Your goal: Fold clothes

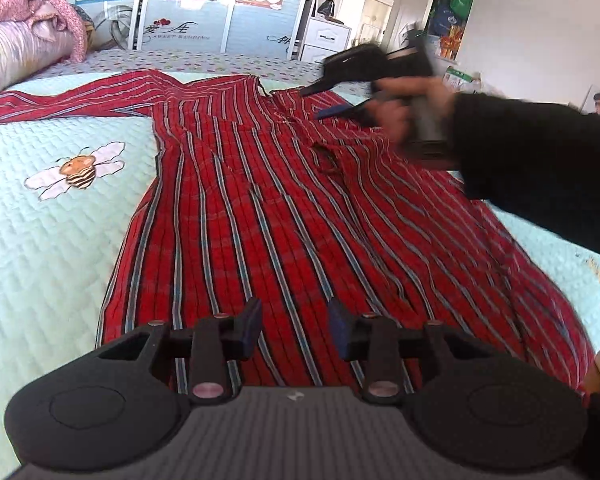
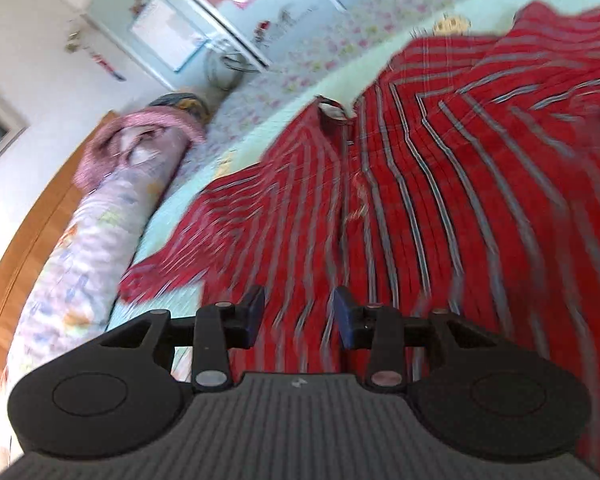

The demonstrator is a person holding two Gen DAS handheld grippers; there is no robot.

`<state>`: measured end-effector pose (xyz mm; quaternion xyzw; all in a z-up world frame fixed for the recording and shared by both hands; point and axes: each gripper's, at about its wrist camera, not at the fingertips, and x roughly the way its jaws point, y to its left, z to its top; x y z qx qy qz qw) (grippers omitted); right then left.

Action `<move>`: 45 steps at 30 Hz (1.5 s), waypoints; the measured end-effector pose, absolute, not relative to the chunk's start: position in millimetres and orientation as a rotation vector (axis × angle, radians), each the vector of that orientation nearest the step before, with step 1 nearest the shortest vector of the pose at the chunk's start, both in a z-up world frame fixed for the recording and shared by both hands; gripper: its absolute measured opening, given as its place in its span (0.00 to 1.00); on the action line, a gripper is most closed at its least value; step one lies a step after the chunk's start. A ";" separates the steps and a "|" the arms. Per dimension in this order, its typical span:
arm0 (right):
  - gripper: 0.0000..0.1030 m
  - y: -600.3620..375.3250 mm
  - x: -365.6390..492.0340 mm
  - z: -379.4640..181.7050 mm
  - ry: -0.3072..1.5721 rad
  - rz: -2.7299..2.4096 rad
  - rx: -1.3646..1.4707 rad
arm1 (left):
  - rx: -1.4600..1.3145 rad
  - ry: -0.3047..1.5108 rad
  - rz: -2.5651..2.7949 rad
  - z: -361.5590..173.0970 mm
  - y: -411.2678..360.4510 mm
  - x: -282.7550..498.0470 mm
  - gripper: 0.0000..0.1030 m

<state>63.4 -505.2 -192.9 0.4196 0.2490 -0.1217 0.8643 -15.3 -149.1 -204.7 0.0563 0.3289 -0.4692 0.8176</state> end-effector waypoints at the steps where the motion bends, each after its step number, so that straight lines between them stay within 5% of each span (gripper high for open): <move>1: 0.39 -513.0 79.4 -200.8 0.530 -0.269 0.885 | 0.114 0.705 -1.004 -205.5 -151.7 -10.4 0.37; 14: 0.40 -548.7 154.5 -240.7 0.514 -0.259 0.948 | 0.083 0.776 -1.020 -226.3 -173.7 9.3 0.39; 16: 0.26 -548.5 162.4 -240.0 0.538 -0.254 0.937 | 0.079 0.769 -1.014 -227.4 -173.1 9.3 0.39; 17: 0.03 -547.8 166.0 -240.6 0.559 -0.247 0.932 | 0.076 0.766 -1.014 -228.0 -172.7 8.8 0.39; 21: 0.03 -542.5 162.5 -230.7 0.561 -0.242 0.873 | 0.072 0.763 -1.013 -228.5 -172.0 7.5 0.39; 28: 0.03 -548.0 140.1 -224.7 0.586 -0.290 0.833 | 0.057 0.768 -1.038 -226.7 -172.2 6.4 0.39; 37: 0.31 -528.2 131.8 -210.7 0.579 -0.329 0.770 | 0.050 0.779 -1.044 -226.2 -175.6 9.6 0.39; 45: 0.32 -495.8 77.7 -198.5 0.564 -0.323 0.774 | 0.036 0.766 -1.029 -215.1 -163.6 5.2 0.39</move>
